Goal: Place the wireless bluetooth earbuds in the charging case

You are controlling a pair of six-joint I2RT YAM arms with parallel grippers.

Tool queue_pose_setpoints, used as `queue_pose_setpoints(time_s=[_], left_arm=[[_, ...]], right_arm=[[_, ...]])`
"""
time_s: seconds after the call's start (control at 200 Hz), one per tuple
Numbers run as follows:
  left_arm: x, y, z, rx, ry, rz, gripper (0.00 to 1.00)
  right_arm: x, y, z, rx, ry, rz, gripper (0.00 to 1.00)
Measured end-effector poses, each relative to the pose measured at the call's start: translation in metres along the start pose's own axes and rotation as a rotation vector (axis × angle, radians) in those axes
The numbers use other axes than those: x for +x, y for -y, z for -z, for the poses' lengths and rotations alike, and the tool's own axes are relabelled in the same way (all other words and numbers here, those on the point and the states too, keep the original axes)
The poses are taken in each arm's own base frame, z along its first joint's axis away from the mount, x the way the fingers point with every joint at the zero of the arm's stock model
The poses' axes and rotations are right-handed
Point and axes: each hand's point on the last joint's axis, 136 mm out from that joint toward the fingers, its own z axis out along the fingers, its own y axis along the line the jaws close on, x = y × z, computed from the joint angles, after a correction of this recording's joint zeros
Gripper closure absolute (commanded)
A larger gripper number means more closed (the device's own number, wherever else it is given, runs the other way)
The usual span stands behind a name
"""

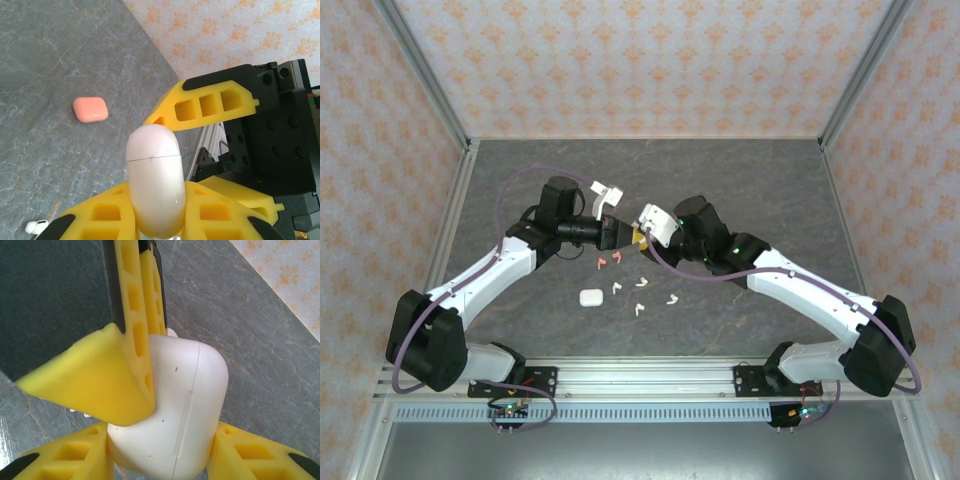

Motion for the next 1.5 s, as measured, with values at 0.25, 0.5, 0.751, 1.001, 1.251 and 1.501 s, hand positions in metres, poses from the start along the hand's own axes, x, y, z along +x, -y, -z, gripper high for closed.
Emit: queue_pose_setpoints(time_s=[0.25,0.5,0.751,1.001,1.251,1.501], left_arm=[[0.000,0.002,0.000,-0.005,0.003,-0.026,0.92],[-0.005,0.005,0.015,-0.052,0.140,-0.133,0.99],[0.002,0.010,0.020,-0.058,0.262,-0.235,1.00],[-0.008,0.025,0.029,-0.044,0.333,-0.303,1.00],[-0.009,0.028,0.029,-0.041,0.339,-0.319,1.00],[-0.011,0.027,0.031,-0.057,0.349,-0.344,1.00]], right_arm=[[-0.003,0.001,0.006,-0.020,0.012,-0.079,0.07],[-0.016,0.029,0.056,-0.042,0.161,-0.293,0.01],[-0.022,0.019,0.056,-0.196,0.256,-0.515,0.04],[-0.024,0.021,0.039,-0.233,0.254,-0.602,0.12],[-0.021,0.025,0.026,-0.227,0.226,-0.634,0.17],[-0.026,0.031,0.025,-0.211,0.232,-0.633,0.18]])
